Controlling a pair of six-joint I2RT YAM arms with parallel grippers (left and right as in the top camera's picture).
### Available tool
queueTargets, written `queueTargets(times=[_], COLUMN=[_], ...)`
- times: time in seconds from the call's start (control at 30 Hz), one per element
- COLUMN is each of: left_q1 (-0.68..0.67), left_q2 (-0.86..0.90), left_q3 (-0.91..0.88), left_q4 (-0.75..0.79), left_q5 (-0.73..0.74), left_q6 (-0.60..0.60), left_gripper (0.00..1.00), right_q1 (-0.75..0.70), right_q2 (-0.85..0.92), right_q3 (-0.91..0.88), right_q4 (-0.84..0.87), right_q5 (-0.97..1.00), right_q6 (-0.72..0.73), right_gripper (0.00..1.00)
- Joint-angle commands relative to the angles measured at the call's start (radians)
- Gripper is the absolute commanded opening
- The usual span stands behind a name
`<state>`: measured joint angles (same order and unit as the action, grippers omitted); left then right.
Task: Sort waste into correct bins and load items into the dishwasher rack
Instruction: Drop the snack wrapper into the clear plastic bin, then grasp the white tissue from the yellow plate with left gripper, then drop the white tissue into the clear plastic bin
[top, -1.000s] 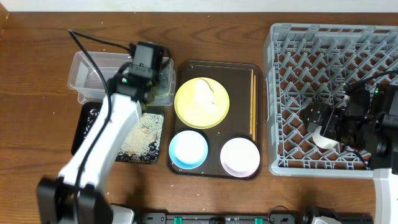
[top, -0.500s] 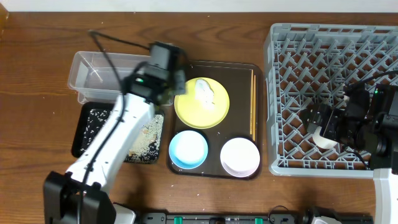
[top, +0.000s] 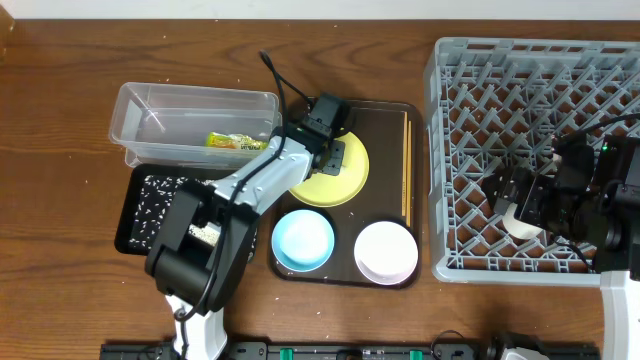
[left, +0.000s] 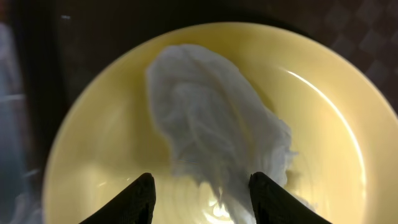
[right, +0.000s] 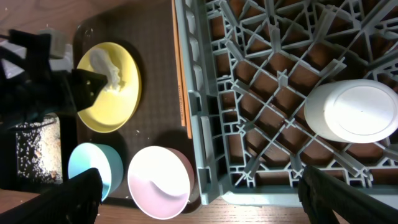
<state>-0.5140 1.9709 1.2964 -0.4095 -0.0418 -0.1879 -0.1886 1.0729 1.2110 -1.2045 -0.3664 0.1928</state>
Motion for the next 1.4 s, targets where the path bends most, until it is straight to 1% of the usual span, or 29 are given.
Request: queueTargets(times=[0.0,0.03,0.17,0.2,0.27,0.3,0.4,0.53,0.63,0.7,0.77,0.83,0.93,0.97,1.0,1.03,1.1,1.13,1.2,1.37], left_q1=[-0.015,-0.02,-0.034,-0.037,-0.04,-0.041,-0.04,-0.032,-0.008,0.016,0.061,0.12,0.222,0.248,0.268,0.285,0.288,0.278,0.239,0.078], left_q2=[0.017,0.026,0.071,0.084,0.095,0.093,0.043,-0.098,-0.224,-0.278,-0.308,-0.309,-0.279,-0.267,-0.256,-0.248,-0.253,-0.262,-0.289,-0.308], left_q3=[0.001,0.001,0.0,0.0,0.0,0.001,0.029,0.092,0.102,0.102,0.102,0.101,0.095,0.095,0.095,0.095,0.097,0.097,0.097,0.096], left_q4=[0.008,0.008,0.007,0.005,-0.013,-0.021,-0.076,-0.191,-0.23,-0.244,-0.255,-0.263,-0.267,-0.26,-0.25,-0.245,-0.248,-0.254,-0.26,-0.271], left_q5=[0.034,0.034,0.034,0.034,0.034,0.031,0.031,0.017,-0.072,-0.146,-0.206,-0.214,-0.208,-0.192,-0.164,-0.114,-0.065,-0.063,-0.062,-0.062], left_q6=[0.02,0.02,0.02,0.019,0.02,0.02,0.019,0.019,0.019,0.019,0.019,0.01,-0.07,-0.075,-0.074,-0.06,-0.032,-0.031,-0.031,-0.031], left_gripper=[0.49,0.49,0.33,0.27,0.09,0.06,0.06,0.06,0.06,0.06,0.06,0.06,0.06,0.17,0.36,0.47,0.55,0.57,0.58,0.58], right_q1=[-0.006,-0.006,-0.006,-0.006,-0.006,-0.006,-0.006,-0.006,-0.006,-0.006,-0.006,-0.006,-0.006,-0.006,-0.006,-0.006,-0.006,-0.006,-0.006,-0.006], right_q2=[0.003,0.005,0.012,0.012,0.012,0.012,0.012,0.012,0.012,0.012,0.012,0.012,0.012,0.012,0.012,0.012,0.012,0.012,0.012,0.012], right_q3=[0.002,0.002,0.002,0.002,0.002,0.002,0.002,0.002,0.002,0.002,0.002,0.002,0.002,0.002,0.002,0.002,0.002,0.002,0.002,0.002], right_q4=[0.0,0.0,0.0,0.0,0.0,-0.001,-0.001,-0.001,-0.002,-0.004,-0.004,-0.003,-0.004,-0.004,-0.004,-0.004,-0.004,-0.004,-0.004,-0.009], right_q5=[0.0,0.0,0.0,0.0,0.0,0.0,0.0,0.0,0.0,0.0,0.0,0.0,0.0,0.0,0.0,0.0,0.0,0.0,0.0,0.0], right_q6=[-0.015,-0.015,-0.015,-0.015,-0.015,-0.015,-0.015,-0.015,-0.015,-0.015,-0.015,-0.015,-0.015,-0.015,-0.015,-0.015,-0.015,-0.015,-0.015,-0.015], right_gripper=[0.99,0.99,0.99,0.99,0.99,0.99,0.99,0.99,0.99,0.99,0.99,0.99,0.99,0.99,0.99,0.99,0.99,0.99,0.99,0.99])
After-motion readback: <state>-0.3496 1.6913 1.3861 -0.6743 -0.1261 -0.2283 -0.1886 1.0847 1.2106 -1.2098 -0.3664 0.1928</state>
